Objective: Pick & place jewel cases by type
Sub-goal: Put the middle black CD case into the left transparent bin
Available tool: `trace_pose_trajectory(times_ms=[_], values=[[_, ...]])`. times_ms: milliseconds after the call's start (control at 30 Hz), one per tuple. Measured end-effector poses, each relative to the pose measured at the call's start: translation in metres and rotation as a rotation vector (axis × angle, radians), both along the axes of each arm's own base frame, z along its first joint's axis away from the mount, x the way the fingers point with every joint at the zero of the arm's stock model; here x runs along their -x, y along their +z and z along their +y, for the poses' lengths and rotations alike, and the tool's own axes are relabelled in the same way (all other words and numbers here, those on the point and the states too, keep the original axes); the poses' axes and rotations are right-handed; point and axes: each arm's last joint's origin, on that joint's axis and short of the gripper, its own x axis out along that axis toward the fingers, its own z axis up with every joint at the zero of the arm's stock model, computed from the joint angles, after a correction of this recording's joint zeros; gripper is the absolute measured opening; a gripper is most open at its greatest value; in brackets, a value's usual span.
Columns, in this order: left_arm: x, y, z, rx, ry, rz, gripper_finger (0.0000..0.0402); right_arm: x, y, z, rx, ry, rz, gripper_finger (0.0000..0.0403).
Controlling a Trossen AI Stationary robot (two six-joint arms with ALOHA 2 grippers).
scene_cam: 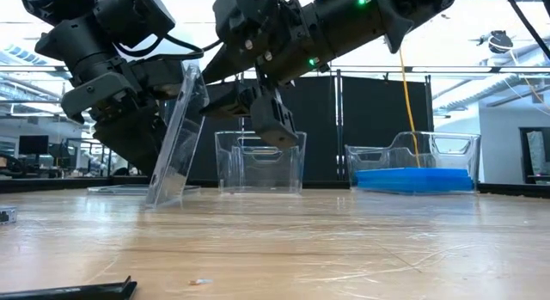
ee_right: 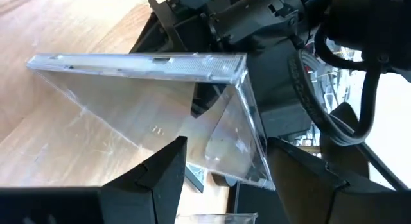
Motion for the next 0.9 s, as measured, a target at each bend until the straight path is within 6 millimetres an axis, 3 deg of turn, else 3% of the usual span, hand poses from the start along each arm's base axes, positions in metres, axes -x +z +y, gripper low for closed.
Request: trace_pose_trajectory(times_ms=[533, 733, 900], values=[[0.001, -0.001, 0.000, 0.003, 0.006, 0.005, 0.0184, -0.002, 0.007, 0.002, 0.090, -0.019, -0.027, 0.0208], [0.001, -0.001, 0.000, 0.003, 0.006, 0.005, 0.0184, -0.001, 0.000, -0.003, 0.058, -0.046, 0.077, 0.0204], [0.001, -0.001, 0.000, 0.002, 0.006, 0.007, 0.0184, 0.001, -0.005, -0.006, 0.005, -0.058, 0.115, 0.0179]])
